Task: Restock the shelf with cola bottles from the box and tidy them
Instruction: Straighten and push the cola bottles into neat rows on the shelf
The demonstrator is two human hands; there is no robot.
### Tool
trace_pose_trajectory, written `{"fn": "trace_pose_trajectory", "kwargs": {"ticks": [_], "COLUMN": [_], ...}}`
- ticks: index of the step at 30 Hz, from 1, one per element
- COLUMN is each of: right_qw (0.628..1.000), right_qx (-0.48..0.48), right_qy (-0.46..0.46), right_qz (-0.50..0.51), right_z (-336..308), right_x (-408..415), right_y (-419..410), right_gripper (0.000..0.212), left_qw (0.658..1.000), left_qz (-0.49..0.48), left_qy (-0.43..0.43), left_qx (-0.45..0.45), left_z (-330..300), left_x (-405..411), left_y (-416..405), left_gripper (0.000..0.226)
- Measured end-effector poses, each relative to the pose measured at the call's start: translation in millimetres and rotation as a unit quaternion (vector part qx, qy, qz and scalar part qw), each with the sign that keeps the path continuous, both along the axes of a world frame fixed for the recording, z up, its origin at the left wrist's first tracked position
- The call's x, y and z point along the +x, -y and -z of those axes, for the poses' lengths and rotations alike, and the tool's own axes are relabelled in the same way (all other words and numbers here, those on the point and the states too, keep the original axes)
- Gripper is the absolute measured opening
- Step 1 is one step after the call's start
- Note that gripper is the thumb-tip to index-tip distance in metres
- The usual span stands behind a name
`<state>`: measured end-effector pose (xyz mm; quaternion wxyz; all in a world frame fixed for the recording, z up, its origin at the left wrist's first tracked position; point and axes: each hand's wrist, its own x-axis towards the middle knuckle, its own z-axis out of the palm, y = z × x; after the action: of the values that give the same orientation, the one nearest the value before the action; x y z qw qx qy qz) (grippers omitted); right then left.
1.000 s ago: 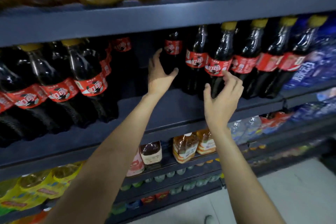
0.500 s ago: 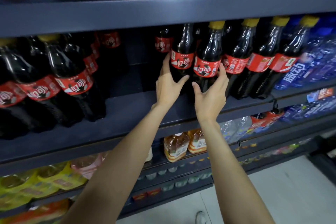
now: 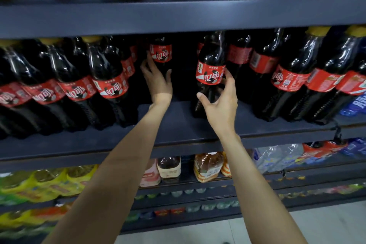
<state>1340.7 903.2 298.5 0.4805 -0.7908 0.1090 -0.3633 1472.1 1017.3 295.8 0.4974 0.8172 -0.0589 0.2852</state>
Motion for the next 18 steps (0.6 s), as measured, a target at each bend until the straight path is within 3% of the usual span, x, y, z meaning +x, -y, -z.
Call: {"fn": "trace_pose_trajectory", "kwargs": {"ticks": [6, 10, 12, 18], "right_qw": [0.999, 0.998, 0.997, 0.987], "right_qx": [-0.024, -0.042, -0.051, -0.023], "right_qy": [-0.009, -0.018, -0.017, -0.007], "right_qz": [-0.033, -0.048, -0.063, -0.161], "right_z": [-2.0, -3.9, -4.5, -4.6], "right_x": [13.7, 23.0, 29.2, 55.6], "right_y": [-4.2, -5.0, -6.8, -25.5], "right_gripper": [0.087, 0.088, 0.088, 0.093], "left_qw": [0.998, 0.992, 0.994, 0.995], "left_qz": [-0.053, -0.115, -0.089, 0.068], "left_qy": [0.005, -0.028, -0.034, 0.036], "left_qx": [-0.017, 0.046, 0.058, -0.063], "left_z": [4.9, 6.5, 6.2, 8.6], "left_x": [7.5, -4.7, -20.0, -90.7], "left_y": [9.5, 5.1, 3.0, -25.4], "left_gripper": [0.072, 0.081, 0.083, 0.058]}}
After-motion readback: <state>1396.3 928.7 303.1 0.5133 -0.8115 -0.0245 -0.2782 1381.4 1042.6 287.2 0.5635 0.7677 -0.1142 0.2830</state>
